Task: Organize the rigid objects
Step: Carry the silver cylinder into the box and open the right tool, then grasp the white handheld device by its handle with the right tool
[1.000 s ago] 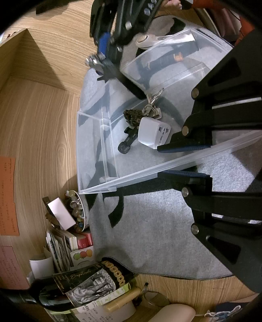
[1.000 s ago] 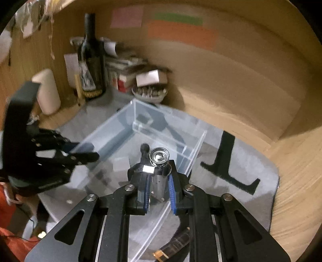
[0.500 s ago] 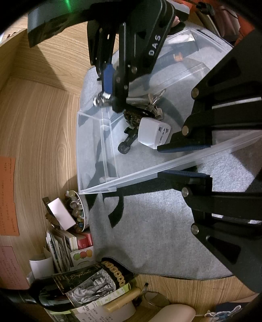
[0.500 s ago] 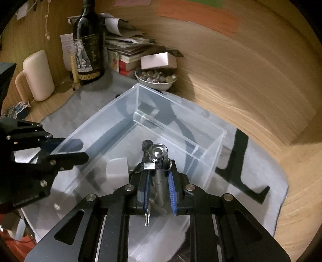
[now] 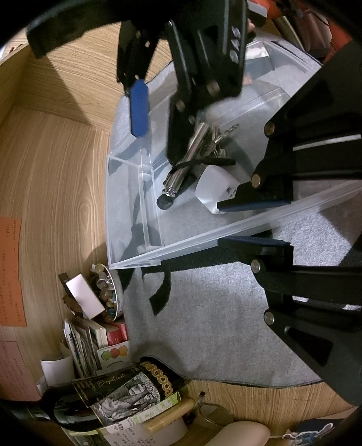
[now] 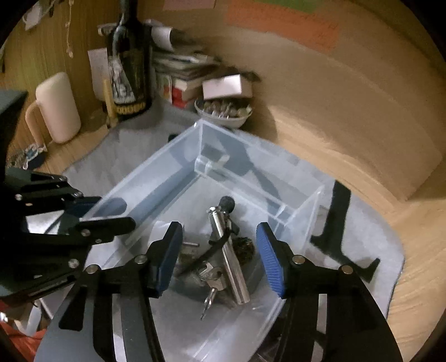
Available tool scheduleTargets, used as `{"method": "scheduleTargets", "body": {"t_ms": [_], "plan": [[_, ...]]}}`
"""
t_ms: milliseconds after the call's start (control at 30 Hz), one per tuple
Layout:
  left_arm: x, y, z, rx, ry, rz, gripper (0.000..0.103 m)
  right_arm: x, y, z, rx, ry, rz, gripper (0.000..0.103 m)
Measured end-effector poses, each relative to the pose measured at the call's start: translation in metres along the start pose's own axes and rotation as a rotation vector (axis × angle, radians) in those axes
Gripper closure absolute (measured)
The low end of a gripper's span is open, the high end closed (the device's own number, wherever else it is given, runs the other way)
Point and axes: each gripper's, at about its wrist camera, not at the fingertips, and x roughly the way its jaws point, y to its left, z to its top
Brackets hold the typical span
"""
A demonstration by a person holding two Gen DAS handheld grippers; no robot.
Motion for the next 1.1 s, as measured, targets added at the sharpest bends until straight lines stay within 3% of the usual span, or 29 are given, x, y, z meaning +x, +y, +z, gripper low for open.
{"method": "scheduleTargets", "body": {"t_ms": [133,367,533,600,733,1000,1100], "plan": [[0.0,0.0,0.0,0.0,0.0,0.0,0.086,-0.021,-0.007,-0.001,0.035,-0.064,-0.034,0.025],[0.001,-0.001,0.001,0.002,-0.001,-0.004,0.086,-0.062,-0.033,-0.017,0.132,-0.159,-0.151,0.019],[0.0,-0.001,0.0,0.003,-0.003,-0.011,0.086,-0.085,-0.064,-0.047,0.254,-0.174,-0.28,0.011],[-0.001,-0.001,-0.001,0.002,-0.005,-0.013,0.086,-0.091,-0.076,-0.066,0.317,-0.163,-0.354,0.006],[-0.001,0.0,-0.001,0.003,-0.005,-0.013,0.086,-0.091,-0.091,-0.102,0.411,-0.117,-0.419,0.004],[0.0,-0.001,-0.002,0.009,-0.004,-0.011,0.086,-0.056,-0.105,-0.17,0.594,0.054,-0.372,0.004],[-0.001,-0.001,-0.002,0.009,-0.004,-0.011,0.086,-0.044,-0.108,-0.18,0.613,0.073,-0.325,0.01]]}}
